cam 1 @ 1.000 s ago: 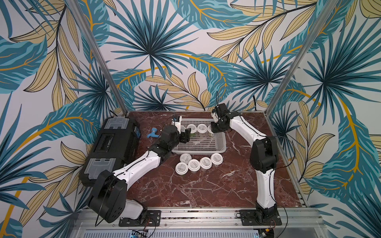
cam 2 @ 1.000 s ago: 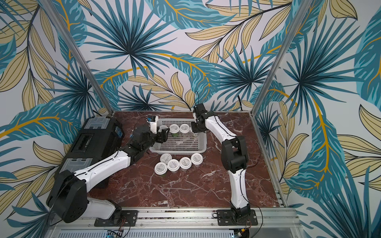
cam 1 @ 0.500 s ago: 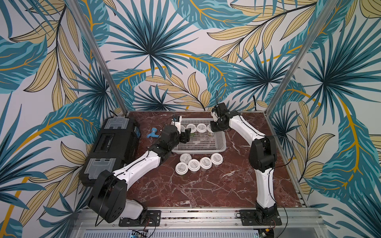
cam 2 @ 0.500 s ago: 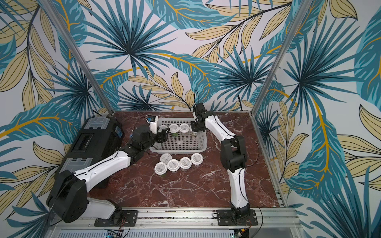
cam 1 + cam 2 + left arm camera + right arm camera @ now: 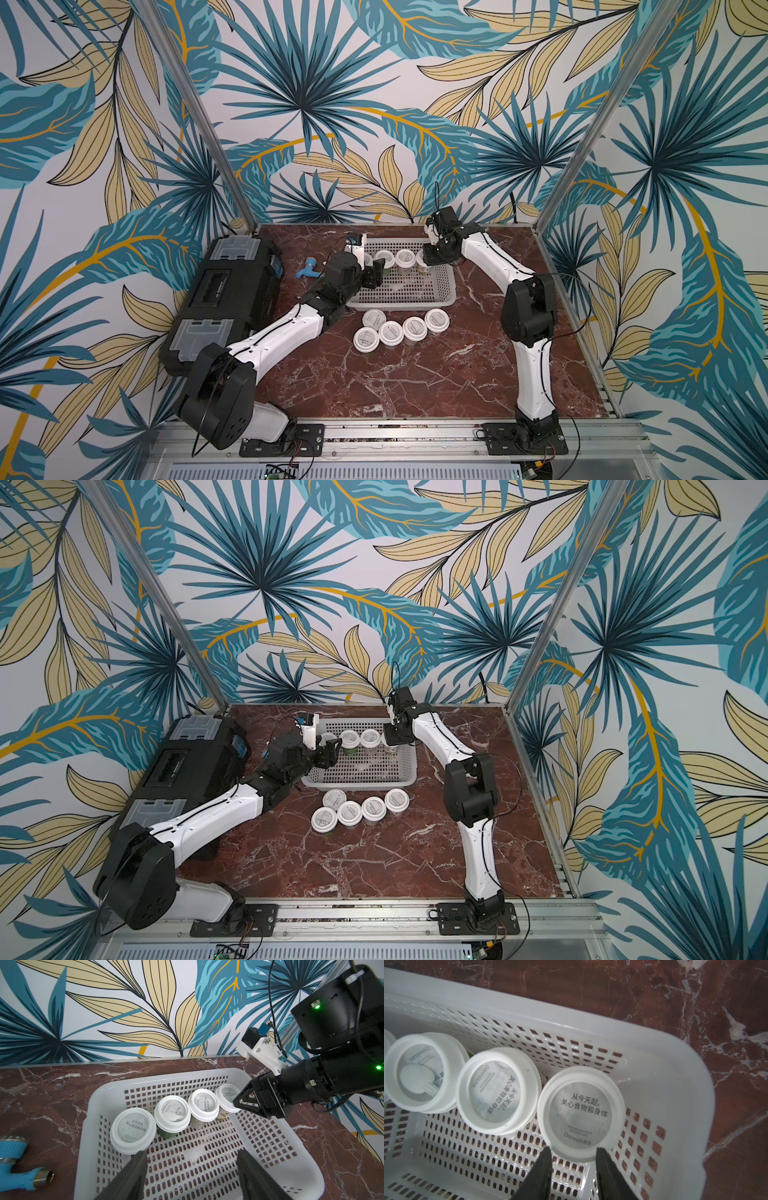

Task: Put the yogurt in the basket
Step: Place the yogurt in the basket.

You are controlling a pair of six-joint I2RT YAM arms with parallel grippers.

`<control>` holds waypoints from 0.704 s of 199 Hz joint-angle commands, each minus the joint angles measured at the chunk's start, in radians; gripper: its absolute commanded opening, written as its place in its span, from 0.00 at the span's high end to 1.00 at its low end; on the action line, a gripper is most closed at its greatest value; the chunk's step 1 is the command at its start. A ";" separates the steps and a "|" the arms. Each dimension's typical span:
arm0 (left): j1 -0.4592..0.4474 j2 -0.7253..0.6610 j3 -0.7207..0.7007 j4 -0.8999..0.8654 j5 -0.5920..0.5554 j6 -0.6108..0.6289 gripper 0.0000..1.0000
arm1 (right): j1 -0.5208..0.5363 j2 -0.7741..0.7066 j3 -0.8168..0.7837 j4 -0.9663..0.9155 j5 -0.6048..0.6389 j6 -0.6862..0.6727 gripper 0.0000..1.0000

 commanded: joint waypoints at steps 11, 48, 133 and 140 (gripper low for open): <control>0.005 0.000 -0.006 0.025 0.008 0.001 0.28 | 0.010 -0.066 -0.094 0.051 -0.009 0.009 0.59; 0.005 -0.001 -0.006 0.024 0.006 0.001 0.28 | 0.021 -0.101 -0.150 0.069 -0.011 0.017 0.59; 0.005 0.010 0.000 0.021 0.009 0.000 0.28 | 0.033 -0.066 -0.103 0.080 0.018 0.001 0.59; 0.004 0.010 0.000 0.021 0.011 -0.001 0.28 | 0.033 -0.060 -0.097 0.080 0.019 -0.002 0.59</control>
